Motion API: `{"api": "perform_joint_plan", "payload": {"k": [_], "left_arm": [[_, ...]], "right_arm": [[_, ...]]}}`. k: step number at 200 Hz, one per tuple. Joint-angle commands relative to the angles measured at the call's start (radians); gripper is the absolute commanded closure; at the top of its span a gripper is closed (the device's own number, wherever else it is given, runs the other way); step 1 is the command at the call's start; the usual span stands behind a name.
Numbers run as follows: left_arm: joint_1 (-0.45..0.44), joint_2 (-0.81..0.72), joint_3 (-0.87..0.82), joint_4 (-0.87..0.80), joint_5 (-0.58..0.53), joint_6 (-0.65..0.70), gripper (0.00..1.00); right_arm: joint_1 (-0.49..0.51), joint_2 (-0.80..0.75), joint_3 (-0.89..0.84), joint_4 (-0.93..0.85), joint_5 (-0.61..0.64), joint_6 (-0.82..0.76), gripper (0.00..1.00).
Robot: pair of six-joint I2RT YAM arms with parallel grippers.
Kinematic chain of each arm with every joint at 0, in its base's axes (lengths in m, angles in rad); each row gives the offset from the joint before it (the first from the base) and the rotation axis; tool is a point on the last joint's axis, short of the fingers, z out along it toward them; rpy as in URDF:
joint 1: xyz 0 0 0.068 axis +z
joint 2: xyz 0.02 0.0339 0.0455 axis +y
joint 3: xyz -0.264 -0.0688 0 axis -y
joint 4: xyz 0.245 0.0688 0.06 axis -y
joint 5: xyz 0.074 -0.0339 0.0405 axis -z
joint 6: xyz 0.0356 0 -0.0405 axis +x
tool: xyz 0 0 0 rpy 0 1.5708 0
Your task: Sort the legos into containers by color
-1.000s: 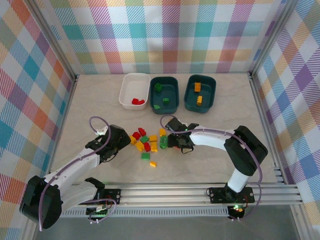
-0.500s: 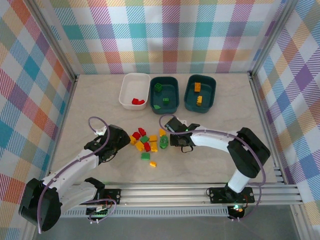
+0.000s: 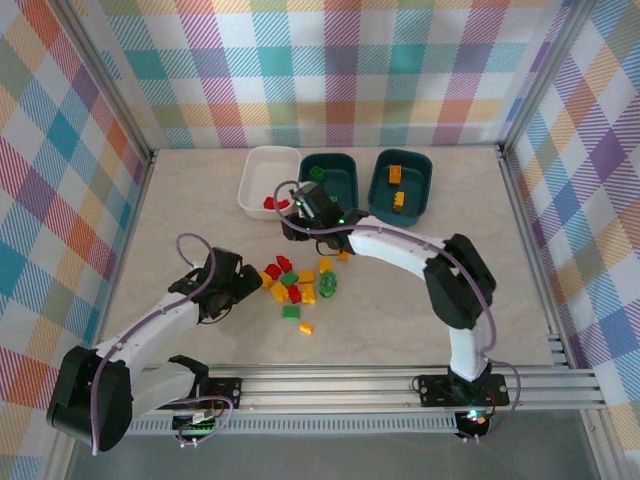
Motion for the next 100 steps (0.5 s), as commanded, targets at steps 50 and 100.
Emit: {"api": "perform_joint_plan", "payload": {"k": [50, 100], "left_arm": [[0.011, -0.047, 0.006, -0.08, 0.058, 0.006, 0.0], [0.011, -0.009, 0.078, -0.084, 0.088, 0.03, 0.0]], "right_arm": [[-0.105, 0.401, 0.593, -0.172, -0.1, -0.067, 0.6], [-0.124, 0.45, 0.764, -0.229, -0.177, -0.12, 0.31]]}}
